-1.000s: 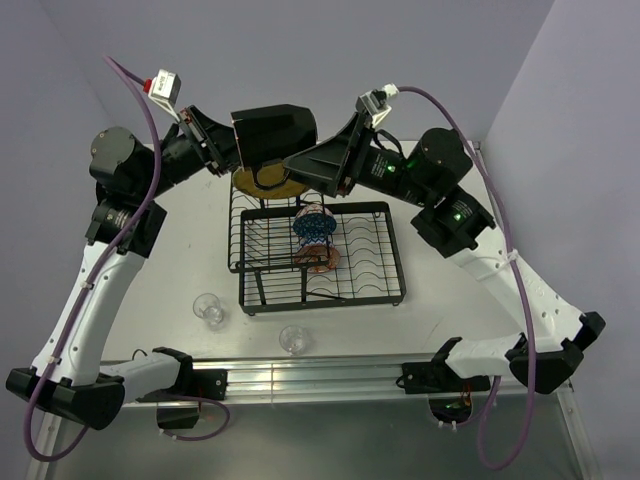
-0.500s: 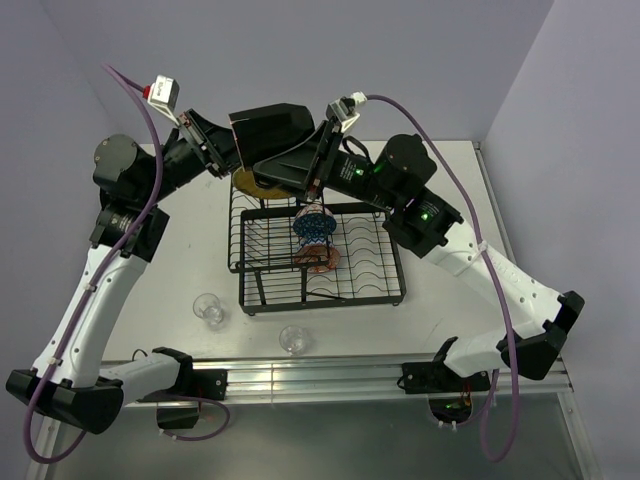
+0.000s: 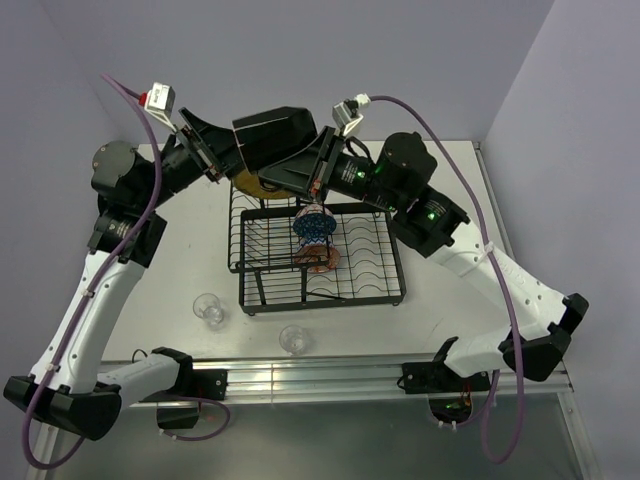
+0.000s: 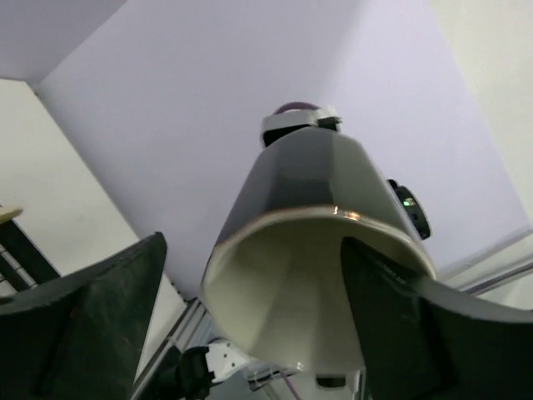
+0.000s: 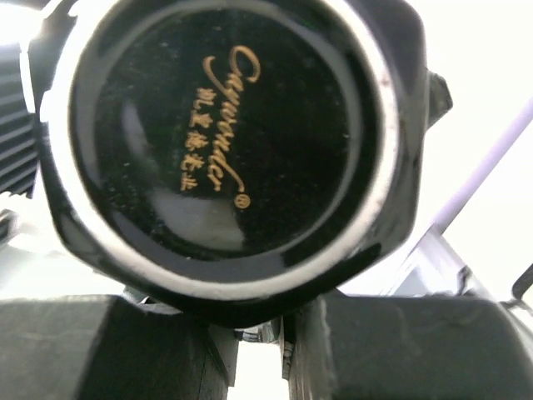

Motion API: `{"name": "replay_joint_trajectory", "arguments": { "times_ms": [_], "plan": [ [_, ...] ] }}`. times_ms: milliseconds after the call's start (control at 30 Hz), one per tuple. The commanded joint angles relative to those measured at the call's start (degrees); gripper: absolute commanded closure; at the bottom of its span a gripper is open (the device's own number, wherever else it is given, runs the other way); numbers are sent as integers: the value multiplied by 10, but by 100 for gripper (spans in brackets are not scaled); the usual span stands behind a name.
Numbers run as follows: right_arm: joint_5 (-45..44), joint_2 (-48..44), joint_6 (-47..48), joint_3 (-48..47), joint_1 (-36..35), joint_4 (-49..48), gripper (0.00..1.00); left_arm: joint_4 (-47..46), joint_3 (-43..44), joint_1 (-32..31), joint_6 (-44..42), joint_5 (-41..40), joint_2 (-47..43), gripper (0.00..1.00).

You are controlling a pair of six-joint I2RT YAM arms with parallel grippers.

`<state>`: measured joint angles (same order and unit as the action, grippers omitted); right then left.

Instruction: Load the mixed dishes into the dish rack

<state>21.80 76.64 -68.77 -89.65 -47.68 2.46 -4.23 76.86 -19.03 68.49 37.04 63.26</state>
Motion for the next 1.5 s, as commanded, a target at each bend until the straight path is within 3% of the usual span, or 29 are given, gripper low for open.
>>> {"name": "replay_joint_trajectory", "arguments": {
  "times_ms": [0, 200, 333, 500, 667, 733, 1100, 1267, 1467],
  "plan": [
    [-55, -41, 50, -14, 15, -32, 100, 0, 29, -5, -14, 26, -26, 1],
    [-69, -69, 85, -18, 33, -4, 100, 47, 41, -4, -42, 5, -34, 1],
    [-82, -102, 122, -21, 73, 66, 100, 176, 88, -4, -136, -62, -46, 1],
    [-59, -134, 190, -5, 211, 205, 100, 309, 144, -5, -218, -178, -68, 1],
    [-155, -114, 365, -49, 232, 356, 100, 408, 182, -5, -253, -331, -94, 1],
    [-187, -104, 395, -36, 232, 375, 100, 456, 188, -4, -255, -391, -96, 1],
    [-258, -100, 482, 171, 232, 309, 100, 544, 152, -4, -236, -441, -109, 1],
    [-276, -71, 508, 226, 232, 263, 100, 590, 145, -4, -208, -473, -110, 1],
    [-288, -30, 529, 258, 230, 214, 100, 604, 124, -5, -184, -457, -118, 1]
  ]
}}
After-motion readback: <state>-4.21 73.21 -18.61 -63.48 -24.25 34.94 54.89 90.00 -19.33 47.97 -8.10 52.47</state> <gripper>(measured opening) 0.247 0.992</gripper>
